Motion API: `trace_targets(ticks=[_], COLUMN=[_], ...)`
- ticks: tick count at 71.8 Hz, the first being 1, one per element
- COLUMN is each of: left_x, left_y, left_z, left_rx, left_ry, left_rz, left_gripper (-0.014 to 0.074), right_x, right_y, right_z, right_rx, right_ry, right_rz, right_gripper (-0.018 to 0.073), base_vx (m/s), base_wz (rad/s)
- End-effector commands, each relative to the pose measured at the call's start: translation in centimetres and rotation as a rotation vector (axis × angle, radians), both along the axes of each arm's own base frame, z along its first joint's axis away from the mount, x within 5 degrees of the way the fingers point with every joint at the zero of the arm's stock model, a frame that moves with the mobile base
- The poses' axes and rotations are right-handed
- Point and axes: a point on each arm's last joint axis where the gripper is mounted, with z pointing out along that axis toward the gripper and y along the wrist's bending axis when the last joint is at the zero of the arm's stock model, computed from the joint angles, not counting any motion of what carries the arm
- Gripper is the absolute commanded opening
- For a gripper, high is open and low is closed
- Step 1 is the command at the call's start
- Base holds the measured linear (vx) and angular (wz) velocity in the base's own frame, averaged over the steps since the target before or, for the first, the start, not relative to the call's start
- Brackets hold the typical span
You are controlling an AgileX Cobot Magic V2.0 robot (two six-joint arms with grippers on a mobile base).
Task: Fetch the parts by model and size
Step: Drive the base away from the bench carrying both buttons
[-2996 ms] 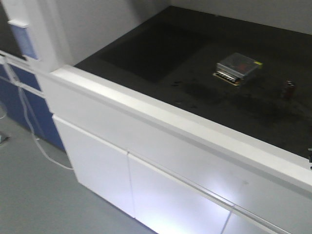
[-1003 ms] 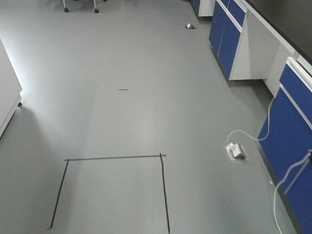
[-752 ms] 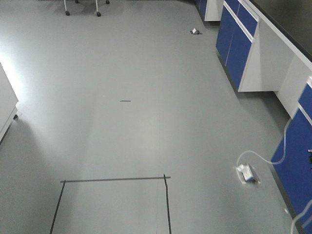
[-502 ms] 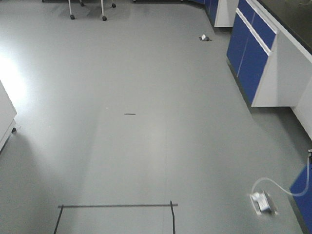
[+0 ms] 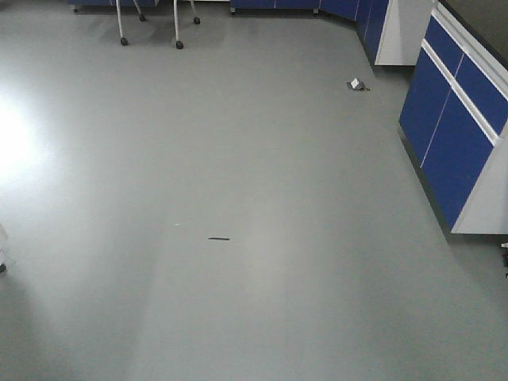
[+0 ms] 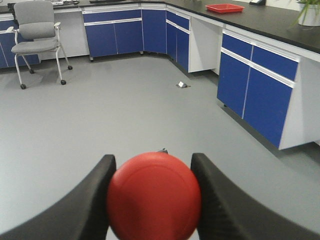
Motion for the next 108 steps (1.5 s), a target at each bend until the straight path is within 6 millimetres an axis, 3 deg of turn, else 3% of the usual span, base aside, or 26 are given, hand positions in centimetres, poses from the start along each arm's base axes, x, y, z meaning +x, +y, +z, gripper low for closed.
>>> trace_targets(ticks=[1, 108], left_x=[0.04, 0.04], left_y=[-0.09, -0.10], left_z=[1.35, 1.36], left_rx=[-0.025, -0.025], left_ry=[-0.083, -0.083], left_rz=[-0.016, -0.016], left_gripper=[-0.0006, -0.0006], right_x=[-0.08, -0.02], right_y=[0.00, 0.02], right_z=[1.48, 1.47], right_rx=[0.015, 0.014], right_ry=[-0.096, -0.092], right_rz=[0.001, 0.000], right_gripper=[-0.0010, -0.0010], base_vx=[0.70, 0.73], base_wz=[0.03, -0.02])
